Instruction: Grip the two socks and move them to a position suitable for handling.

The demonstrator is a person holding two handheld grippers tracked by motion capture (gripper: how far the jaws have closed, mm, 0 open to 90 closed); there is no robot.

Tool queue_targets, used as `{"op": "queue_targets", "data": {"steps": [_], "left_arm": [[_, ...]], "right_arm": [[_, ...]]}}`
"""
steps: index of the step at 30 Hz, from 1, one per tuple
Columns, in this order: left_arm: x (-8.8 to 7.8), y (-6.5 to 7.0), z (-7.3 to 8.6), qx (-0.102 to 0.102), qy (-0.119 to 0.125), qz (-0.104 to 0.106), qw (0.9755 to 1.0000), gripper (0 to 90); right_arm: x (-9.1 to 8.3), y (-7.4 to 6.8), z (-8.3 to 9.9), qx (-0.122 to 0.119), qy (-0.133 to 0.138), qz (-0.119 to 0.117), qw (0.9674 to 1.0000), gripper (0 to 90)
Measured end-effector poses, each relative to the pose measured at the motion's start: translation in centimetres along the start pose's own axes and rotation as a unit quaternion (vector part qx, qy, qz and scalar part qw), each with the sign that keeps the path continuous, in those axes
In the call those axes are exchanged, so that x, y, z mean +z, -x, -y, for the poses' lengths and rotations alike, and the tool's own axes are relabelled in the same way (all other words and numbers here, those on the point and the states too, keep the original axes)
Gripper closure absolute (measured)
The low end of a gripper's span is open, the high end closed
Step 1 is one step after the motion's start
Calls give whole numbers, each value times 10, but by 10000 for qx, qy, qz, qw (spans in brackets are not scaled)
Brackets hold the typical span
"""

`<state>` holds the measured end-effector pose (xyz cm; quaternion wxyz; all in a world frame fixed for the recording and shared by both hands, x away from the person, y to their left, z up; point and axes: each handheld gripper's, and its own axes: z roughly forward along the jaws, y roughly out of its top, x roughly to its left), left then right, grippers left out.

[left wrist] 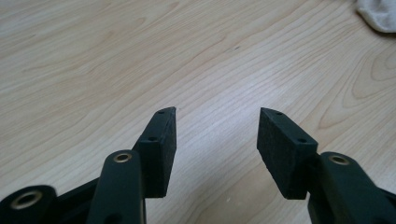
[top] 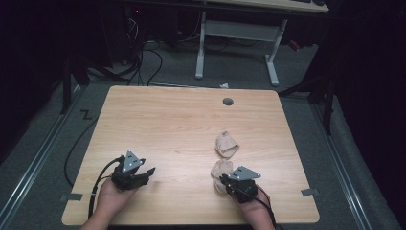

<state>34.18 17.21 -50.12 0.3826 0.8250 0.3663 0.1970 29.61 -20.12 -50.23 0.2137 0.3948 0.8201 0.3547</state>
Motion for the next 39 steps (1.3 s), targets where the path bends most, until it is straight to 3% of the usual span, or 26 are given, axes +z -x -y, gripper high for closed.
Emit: {"op": "queue_targets", "data": {"steps": [1,4,6,9,11,16,20,21,24,29,32,36,37,39], "left_arm": [[-2,-1,2,-45,16,-4,10000,479],[-9,-4,10,-153,-46,-58,9999,480],[-12,-6,13,-215,-35,-97,9997,480],[-14,-8,14,-264,-29,-114,9996,480],[-14,-9,16,-296,-41,-128,9995,479],[-15,-9,16,-291,-38,-137,9995,479],[-15,-8,16,-288,-42,-118,9995,479],[-15,-7,16,-272,-52,-115,9996,479],[-15,-6,16,-263,-42,-97,9996,479],[-14,-4,14,-243,-23,-59,9997,480],[-13,-4,13,-243,-21,-40,9997,481],[-11,1,9,-207,36,90,9997,489],[-10,4,7,-164,46,115,9998,494],[-7,12,3,-36,54,206,9998,495]], "right_arm": [[0,0,-7,38,124,14,9999,804],[8,0,-15,46,135,7,9999,750],[16,-2,-18,26,100,-60,9999,667],[25,-5,-22,-46,40,2,10000,617],[39,-6,-26,-92,-184,67,9998,571],[51,-9,-24,-293,-502,249,9980,608],[53,-8,-21,-292,-611,258,9974,786],[51,-9,-22,-368,-552,315,9973,860],[47,-9,-23,-319,-444,315,9980,870],[28,-5,-27,-36,117,201,9997,873],[22,-3,-28,-1,274,228,9994,872],[12,3,-26,199,510,225,9982,869],[7,7,-22,382,625,130,9972,868],[2,12,-18,515,685,117,9963,868]]}}
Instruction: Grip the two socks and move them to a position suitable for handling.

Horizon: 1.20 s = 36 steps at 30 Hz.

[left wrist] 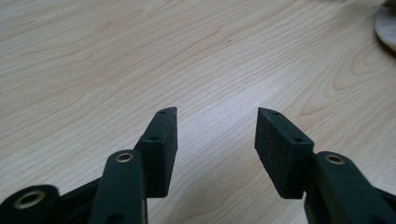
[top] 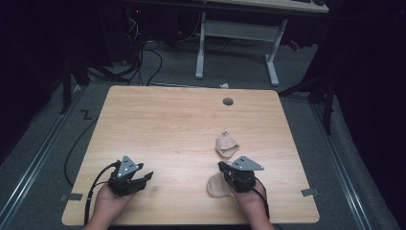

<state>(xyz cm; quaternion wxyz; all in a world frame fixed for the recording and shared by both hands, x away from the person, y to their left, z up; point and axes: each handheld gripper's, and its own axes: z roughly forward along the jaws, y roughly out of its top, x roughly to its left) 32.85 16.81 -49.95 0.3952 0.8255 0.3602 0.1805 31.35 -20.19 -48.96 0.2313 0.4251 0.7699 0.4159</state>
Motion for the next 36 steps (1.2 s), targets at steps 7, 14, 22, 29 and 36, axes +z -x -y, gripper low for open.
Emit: {"op": "queue_targets", "data": {"steps": [7,14,22,29,36], "left_arm": [[10,11,-9,201,-15,119,9997,495],[20,19,-18,340,12,213,9992,493],[29,23,-25,447,-16,312,9985,492],[30,23,-26,464,-40,293,9985,489],[28,20,-24,436,-47,241,9987,490]], "right_arm": [[-16,12,11,107,27,239,9997,867],[-38,27,30,395,-51,540,9977,842],[-72,48,51,732,-30,1099,9912,767],[-70,54,56,712,-387,1112,9905,710],[-52,62,65,793,-876,823,9896,678]]}}
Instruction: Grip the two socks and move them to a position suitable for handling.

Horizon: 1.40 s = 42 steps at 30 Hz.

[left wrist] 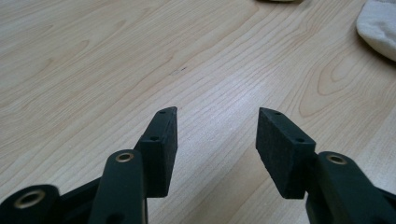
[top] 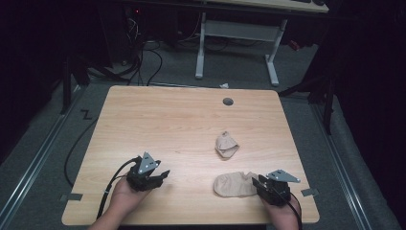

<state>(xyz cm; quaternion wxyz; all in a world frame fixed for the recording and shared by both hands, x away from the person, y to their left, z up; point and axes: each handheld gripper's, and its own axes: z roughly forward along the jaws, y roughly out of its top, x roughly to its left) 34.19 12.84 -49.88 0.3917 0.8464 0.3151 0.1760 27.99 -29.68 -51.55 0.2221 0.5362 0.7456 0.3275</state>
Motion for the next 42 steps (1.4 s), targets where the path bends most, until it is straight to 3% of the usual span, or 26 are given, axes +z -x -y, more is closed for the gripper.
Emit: {"op": "queue_targets", "data": {"steps": [5,9,10,11,14,15,16,17,18,19,23,26,29,31,33,34,39,42], "left_arm": [[-4,-1,1,-55,42,3,10000,495],[-6,3,-1,-53,103,102,9999,521],[-6,7,-3,5,94,167,9998,554],[-6,7,-3,5,94,167,9998,602],[-6,15,-4,-157,89,490,9986,675],[-6,20,-4,-183,84,575,9981,706],[-4,32,-6,-128,49,725,9973,757],[-4,32,-6,-128,49,725,9973,771],[-4,48,-8,11,44,894,9960,776],[-4,48,-8,11,44,894,9960,774],[0,79,-14,239,-31,1176,9928,735],[15,98,-15,494,-215,1195,9914,715],[25,101,-15,547,-345,1184,9909,720],[31,102,-13,720,-498,1037,9907,736],[35,100,-9,761,-624,972,9904,734],[35,94,-7,584,-625,1000,9913,728],[32,85,-4,469,-650,887,9928,710],[25,74,2,372,-720,783,9936,706]], "right_arm": [[7,-2,1,-15,-248,-54,9997,701],[9,-14,-2,-171,-325,-175,9992,747],[12,-23,-5,-287,-339,-227,9988,770],[12,-23,-5,-287,-339,-227,9988,770],[16,-39,-8,-456,-352,-320,9978,825],[17,-43,-9,-501,-351,-336,9976,851],[19,-51,-12,-582,-375,-406,9968,882],[19,-51,-12,-582,-375,-406,9968,882],[22,-57,-14,-676,-372,-475,9959,890],[22,-57,-14,-676,-372,-475,9959,890],[27,-65,-18,-799,-386,-549,9945,889],[30,-66,-20,-756,-390,-676,9941,889],[32,-69,-21,-814,-391,-739,9932,888],[33,-72,-22,-878,-390,-761,9925,887],[33,-74,-23,-884,-395,-786,9922,885],[33,-74,-22,-912,-381,-842,9915,882],[33,-78,-21,-987,-347,-940,9901,881],[34,-87,-22,-1153,-358,-1049,9871,880]]}}
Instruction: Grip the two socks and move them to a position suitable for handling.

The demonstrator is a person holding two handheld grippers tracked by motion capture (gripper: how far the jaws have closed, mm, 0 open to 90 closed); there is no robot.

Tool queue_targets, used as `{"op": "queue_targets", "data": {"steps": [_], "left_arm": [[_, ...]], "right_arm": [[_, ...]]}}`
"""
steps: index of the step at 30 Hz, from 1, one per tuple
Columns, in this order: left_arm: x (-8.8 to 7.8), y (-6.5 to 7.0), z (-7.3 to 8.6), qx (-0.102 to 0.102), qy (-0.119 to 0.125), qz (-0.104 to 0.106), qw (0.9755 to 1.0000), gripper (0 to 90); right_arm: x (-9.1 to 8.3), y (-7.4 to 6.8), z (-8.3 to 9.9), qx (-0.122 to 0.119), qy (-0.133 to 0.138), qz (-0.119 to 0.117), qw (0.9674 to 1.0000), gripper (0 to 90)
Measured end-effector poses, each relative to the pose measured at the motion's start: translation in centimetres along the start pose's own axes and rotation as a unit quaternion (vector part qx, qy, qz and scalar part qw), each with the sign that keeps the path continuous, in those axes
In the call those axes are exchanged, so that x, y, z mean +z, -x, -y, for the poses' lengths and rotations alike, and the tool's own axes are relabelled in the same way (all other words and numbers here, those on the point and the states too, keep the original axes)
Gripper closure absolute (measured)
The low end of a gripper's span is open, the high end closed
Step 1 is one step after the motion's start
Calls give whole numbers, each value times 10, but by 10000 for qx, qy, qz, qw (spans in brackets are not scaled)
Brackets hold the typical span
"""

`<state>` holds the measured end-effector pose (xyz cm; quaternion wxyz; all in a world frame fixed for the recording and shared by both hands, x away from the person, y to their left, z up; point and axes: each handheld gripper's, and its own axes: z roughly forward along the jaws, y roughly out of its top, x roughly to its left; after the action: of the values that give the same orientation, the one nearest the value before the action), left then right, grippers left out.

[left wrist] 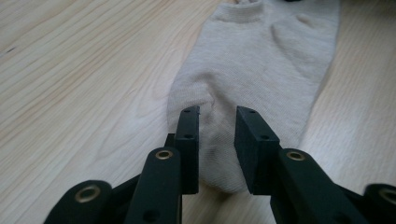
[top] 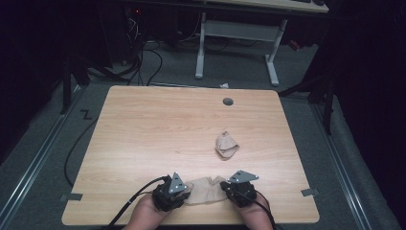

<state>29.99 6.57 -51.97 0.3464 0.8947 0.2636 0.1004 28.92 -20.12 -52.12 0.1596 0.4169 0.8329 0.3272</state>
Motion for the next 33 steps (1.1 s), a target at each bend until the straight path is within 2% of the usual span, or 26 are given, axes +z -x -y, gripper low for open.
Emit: {"op": "queue_targets", "data": {"steps": [7,17,18,20,22,24,25,26,27,29,30,31,32,33], "left_arm": [[-11,-13,11,-187,-79,-134,9997,701],[-21,-25,20,-401,-145,-326,9986,701],[-23,-28,21,-500,-122,-303,9982,696],[-24,-29,22,-520,-99,-299,9982,691],[-34,-32,23,-557,78,-338,9978,665],[-40,-33,23,-556,154,-380,9976,656],[-46,-35,24,-560,240,-450,9971,646],[-60,-42,28,-615,474,-581,9953,623],[-60,-42,28,-615,474,-581,9953,607],[-74,-51,36,-760,662,-647,9928,599],[-83,-62,47,-861,831,-751,9900,581],[-83,-62,47,-861,831,-751,9900,581],[-86,-74,55,-1039,875,-848,9871,581],[-86,-74,55,-1039,875,-848,9871,578]], "right_arm": [[4,-11,-4,-294,20,-128,9995,865],[5,-18,-8,-431,88,-216,9988,834],[2,-18,-9,-432,166,-214,9987,828],[1,-18,-10,-438,231,-198,9986,827],[-5,-15,-10,-395,381,-109,9984,826],[-6,-13,-10,-375,422,-52,9984,825],[-8,-11,-10,-351,462,-10,9983,824],[-9,-8,-10,-292,513,43,9982,814],[-9,-8,-10,-292,513,43,9982,814],[-11,-4,-11,-243,573,105,9980,797],[-11,0,-11,-183,609,177,9978,787],[-11,0,-11,-183,609,177,9978,787],[-11,4,-12,-157,605,232,9978,783],[-11,4,-12,-157,605,232,9978,783]]}}
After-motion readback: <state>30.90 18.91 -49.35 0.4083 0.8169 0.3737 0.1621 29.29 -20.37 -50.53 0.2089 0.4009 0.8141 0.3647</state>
